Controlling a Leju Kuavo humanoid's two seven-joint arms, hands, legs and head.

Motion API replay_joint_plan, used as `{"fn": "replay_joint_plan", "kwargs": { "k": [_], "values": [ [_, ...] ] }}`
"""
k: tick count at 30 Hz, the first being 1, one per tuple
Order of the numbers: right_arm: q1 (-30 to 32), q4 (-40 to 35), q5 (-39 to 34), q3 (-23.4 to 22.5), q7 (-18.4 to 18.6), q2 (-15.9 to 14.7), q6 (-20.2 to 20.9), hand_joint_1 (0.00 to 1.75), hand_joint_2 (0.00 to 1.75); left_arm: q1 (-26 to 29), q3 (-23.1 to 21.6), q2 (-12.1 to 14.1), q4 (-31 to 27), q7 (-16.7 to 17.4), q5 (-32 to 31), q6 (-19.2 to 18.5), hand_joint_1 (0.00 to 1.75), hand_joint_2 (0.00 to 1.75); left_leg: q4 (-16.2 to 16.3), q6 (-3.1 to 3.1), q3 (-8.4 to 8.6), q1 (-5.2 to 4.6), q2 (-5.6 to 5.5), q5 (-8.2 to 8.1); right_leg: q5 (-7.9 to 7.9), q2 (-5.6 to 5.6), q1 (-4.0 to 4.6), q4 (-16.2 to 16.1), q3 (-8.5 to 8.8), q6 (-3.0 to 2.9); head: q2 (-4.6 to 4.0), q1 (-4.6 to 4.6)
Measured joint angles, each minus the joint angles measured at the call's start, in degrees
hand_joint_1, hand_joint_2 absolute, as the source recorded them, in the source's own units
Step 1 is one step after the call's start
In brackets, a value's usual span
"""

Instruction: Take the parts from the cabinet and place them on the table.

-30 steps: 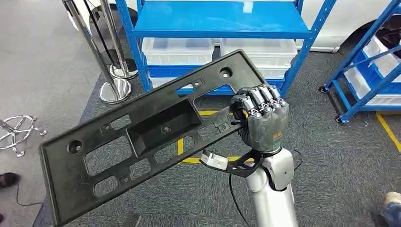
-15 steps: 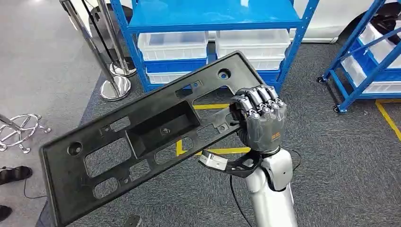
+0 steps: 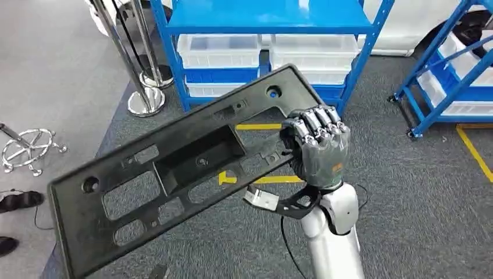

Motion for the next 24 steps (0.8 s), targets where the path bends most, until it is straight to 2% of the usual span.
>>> {"fn": "replay_joint_plan", "kwargs": {
  "k": [1, 2, 3, 4, 5, 6, 7, 8, 11, 12, 13, 14, 16, 17, 18, 19, 20, 21, 22, 23, 24],
  "values": [
    [0.0, 0.0, 0.0, 0.0, 0.0, 0.0, 0.0, 1.75, 1.75, -0.1, 0.0, 0.0, 0.0, -0.1, 0.1, 0.0, 0.0, 1.75, 0.1, -0.04, -0.68, -0.03, 0.0, 0.42, -2.14, 0.0, -0.12, 4.1, -1.16, 0.18, 0.0, -0.04],
    [0.0, 0.0, 0.0, 0.0, 0.0, 0.0, 0.0, 1.75, 1.75, -0.2, 0.0, 0.0, 0.0, -0.1, 0.1, 0.0, 0.0, 1.75, 0.4, -0.12, -1.44, -0.02, 0.02, 0.84, -2.85, -0.02, -0.21, 6.9, -1.73, 0.36, 0.0, -0.02],
    [0.0, 0.1, -0.1, 0.0, 0.2, 0.0, 0.0, 1.75, 1.75, -0.4, 0.0, 0.1, 0.0, -0.2, 0.4, 0.0, 0.0, 1.75, 0.7, -0.25, -2.21, 0.04, 0.02, 1.18, -2.18, -0.04, -0.35, 7.4, -1.19, 0.5, 0.0, -0.04],
    [-0.1, 0.1, -0.1, 0.2, 0.5, 0.0, 0.0, 1.75, 1.75, -0.5, 0.0, 0.1, 0.0, -0.3, 0.7, 0.1, 0.0, 1.75, 1.1, -0.47, -2.99, 0.13, 0.02, 1.44, -0.62, -0.06, -0.53, 5.5, 0.73, 0.64, 0.0, -0.02],
    [-0.3, 0.2, -0.1, 0.5, 0.6, 0.0, 0.0, 1.75, 1.75, -0.6, 0.0, 0.2, 0.0, -0.3, 0.8, 0.2, 0.0, 1.75, 1.5, -0.71, -3.67, 0.22, 0.01, 1.63, 1.09, -0.08, -0.75, 1.3, 3.83, 0.75, 0.0, -0.02],
    [-0.7, 0.2, -0.1, 1.0, 0.8, 0.0, 0.0, 1.75, 1.75, -0.6, 0.0, 0.2, 0.0, -0.2, 1.0, 0.3, 0.0, 1.75, 2.2, -0.94, -4.3, 0.28, 0.0, 1.75, 2.26, -0.18, -0.95, -4.1, 7.65, 0.87, 0.0, -0.04],
    [-1.2, 0.3, 0.0, 1.4, 0.9, 0.0, 0.0, 1.75, 1.75, -0.6, 0.0, 0.4, 0.0, -0.1, 1.0, 0.4, 0.0, 1.75, 2.8, -1.31, -5.04, 0.19, 0.01, 1.81, 0.27, -0.22, -0.9, -8.1, 9.92, 0.83, 0.0, -0.02],
    [-1.3, 0.3, -0.1, 1.7, 0.9, 0.2, 0.0, 1.75, 1.75, -0.6, 0.0, 0.5, 0.0, -0.1, 1.0, 0.5, 0.0, 1.75, 3.2, -1.62, -5.46, 0.07, 0.01, 1.94, 1.13, 0.1, -0.4, -7.7, 9.67, 0.24, 0.0, -0.07],
    [-1.4, 0.4, -0.1, 2.1, 1.2, 0.2, 0.0, 1.75, 1.75, -0.2, 0.1, 0.8, 0.0, 0.0, 1.2, 0.6, 0.0, 1.75, 3.2, -2.83, -5.74, 0.2, -0.08, 2.87, 1.41, 0.12, -0.18, -7.9, 8.9, -0.85, 0.0, -0.02],
    [-1.5, 0.5, -0.1, 2.2, 1.2, 0.2, 0.0, 1.75, 1.75, 0.0, 0.1, 0.8, 0.0, 0.0, 1.2, 0.7, 0.0, 1.75, 3.3, -3.14, -5.93, 0.32, -0.12, 3.06, 1.94, 0.0, -0.36, -8.3, 8.61, -1.54, 0.0, -0.04],
    [-1.6, 0.6, -0.3, 2.4, 1.1, 0.3, 0.0, 1.75, 1.75, 0.1, 0.1, 0.9, 0.0, -0.1, 1.3, 0.7, 0.0, 1.75, 4.1, -3.38, -6.55, 0.54, -0.24, 1.8, 2.4, -0.14, -0.46, -8.4, 8.32, -2.01, 0.0, -0.04],
    [-1.7, 0.7, -0.5, 2.6, 1.1, 0.3, 0.0, 1.75, 1.75, 0.2, 0.1, 0.9, 0.0, -0.1, 1.3, 0.8, 0.0, 1.75, 6.6, -3.64, -7.47, 0.54, -0.28, -1.09, 2.9, -0.11, -0.45, -8.4, 7.79, -2.39, 0.0, -0.09],
    [-1.8, 1.0, -0.8, 2.9, 1.0, 0.4, 0.0, 1.75, 1.75, 0.2, 0.1, 0.9, 0.0, -0.2, 1.5, 0.8, 0.0, 1.75, 15.3, -3.99, -10.32, 0.6, -0.28, -6.89, 3.81, -0.13, -0.15, -8.3, 6.52, -2.72, 0.0, -0.09],
    [-1.9, 1.5, -0.9, 3.1, 1.1, 0.4, 0.0, 1.75, 1.75, 0.2, 0.1, 0.9, 0.0, -0.3, 1.7, 0.8, 0.0, 1.75, 18.9, -3.99, -11.3, 0.59, -0.28, -8.61, 4.25, -0.13, 0.04, -8.3, 5.84, -2.77, 0.0, -0.09],
    [-2.0, 2.1, -0.9, 3.5, 1.3, 0.4, 0.0, 1.75, 1.75, 0.3, 0.1, 0.9, 0.0, -0.4, 1.7, 0.7, 0.0, 1.75, 20.4, -3.86, -11.21, 0.58, -0.29, -8.81, 4.66, -0.12, 0.22, -8.2, 5.26, -2.84, 0.0, -0.09],
    [-2.0, 2.6, -0.8, 3.7, 1.6, 0.4, 0.0, 1.75, 1.75, 0.3, 0.1, 0.9, 0.0, -0.4, 1.8, 0.7, 0.0, 1.75, 19.2, -3.58, -9.83, 0.54, -0.3, -7.94, 5.03, -0.09, 0.38, -8.2, 4.75, -2.86, 0.0, -0.09],
    [-2.0, 2.9, -0.7, 4.0, 1.9, 0.4, 0.0, 1.75, 1.75, 0.3, 0.1, 0.9, 0.0, -0.4, 1.8, 0.7, 0.0, 1.75, 15.8, -3.23, -7.23, 0.42, -0.31, -6.25, 5.36, -0.01, 0.48, -8.2, 4.39, -2.83, 0.0, -0.09],
    [-2.0, 3.1, -0.7, 4.2, 2.0, 0.4, 0.0, 1.75, 1.75, 0.3, 0.1, 0.9, 0.0, -0.4, 1.8, 0.7, 0.0, 1.75, 10.5, -2.72, -3.61, 0.17, -0.33, -4.18, 5.65, 0.04, 0.62, -8.2, 4.19, -2.76, 0.0, -0.09],
    [-2.1, 3.3, -0.7, 4.4, 2.1, 0.4, 0.0, 1.75, 1.75, 0.2, 0.1, 0.9, 0.0, -0.4, 1.8, 0.7, 0.0, 1.75, 4.6, -1.89, 0.26, -0.29, -0.46, -2.97, 5.92, 0.02, 0.74, -8.2, 4.1, -2.74, 0.0, -0.09],
    [-2.2, 3.4, -0.7, 4.6, 2.3, 0.4, 0.0, 1.75, 1.75, 0.1, 0.1, 1.0, 0.0, -0.4, 1.8, 0.7, 0.0, 1.75, 2.1, -1.52, 1.66, -0.36, -0.38, -4.44, 6.31, -0.08, 0.77, -8.3, 3.94, -2.47, 0.0, -0.05],
    [-2.3, 3.5, -0.7, 4.8, 2.4, 0.4, 0.0, 1.75, 1.75, 0.1, 0.1, 1.0, 0.0, -0.5, 1.8, 0.7, 0.0, 1.75, 2.2, -1.63, 1.44, -0.58, -0.34, -3.48, 6.62, -0.1, 0.52, -8.5, 3.94, -2.2, 0.0, -0.07]
  ]
}}
